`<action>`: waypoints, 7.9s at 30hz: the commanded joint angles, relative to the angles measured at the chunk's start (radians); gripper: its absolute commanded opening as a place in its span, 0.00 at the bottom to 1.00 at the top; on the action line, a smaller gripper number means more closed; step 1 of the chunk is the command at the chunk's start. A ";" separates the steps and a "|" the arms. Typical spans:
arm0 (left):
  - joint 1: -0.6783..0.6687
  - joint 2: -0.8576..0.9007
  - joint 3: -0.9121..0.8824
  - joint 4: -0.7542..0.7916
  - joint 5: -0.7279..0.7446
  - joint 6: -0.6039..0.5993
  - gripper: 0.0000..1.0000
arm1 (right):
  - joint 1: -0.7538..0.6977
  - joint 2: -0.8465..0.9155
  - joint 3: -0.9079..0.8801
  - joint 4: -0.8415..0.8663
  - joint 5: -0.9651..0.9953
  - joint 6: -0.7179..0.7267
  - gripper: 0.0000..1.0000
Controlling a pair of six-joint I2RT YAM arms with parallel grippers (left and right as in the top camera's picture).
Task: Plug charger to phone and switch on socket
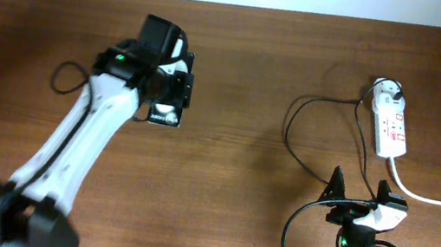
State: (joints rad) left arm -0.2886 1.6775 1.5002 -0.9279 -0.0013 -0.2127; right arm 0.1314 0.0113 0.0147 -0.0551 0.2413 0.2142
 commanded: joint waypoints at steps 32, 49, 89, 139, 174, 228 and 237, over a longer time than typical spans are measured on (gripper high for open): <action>0.189 0.378 0.032 0.420 1.240 -0.431 0.53 | -0.008 0.019 -0.007 0.002 -0.607 0.517 0.99; 0.188 0.378 0.032 0.431 1.236 -0.529 0.53 | 0.231 1.250 1.045 -0.565 -0.562 0.167 0.73; 0.262 0.323 0.032 0.609 1.299 -0.711 0.99 | 0.565 1.464 1.051 0.061 0.078 0.491 0.04; 0.079 0.032 -0.864 2.012 0.827 -1.740 0.18 | 0.459 1.383 0.924 -0.019 -0.465 1.313 0.04; 0.128 0.044 -0.112 0.132 0.490 -0.122 0.00 | 0.016 1.543 1.193 -0.666 0.039 0.986 0.93; 0.128 0.367 -0.112 0.972 1.482 -0.534 0.00 | 0.357 1.150 1.180 -0.942 -0.403 0.438 0.04; 0.153 0.368 -0.112 1.233 1.472 -0.744 0.00 | 0.706 1.212 0.861 -0.395 -0.172 0.554 0.04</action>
State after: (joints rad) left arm -0.1432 2.0525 1.3724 0.2966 1.4357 -0.9432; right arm 0.8330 1.2003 0.8783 -0.4828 -0.0120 0.7605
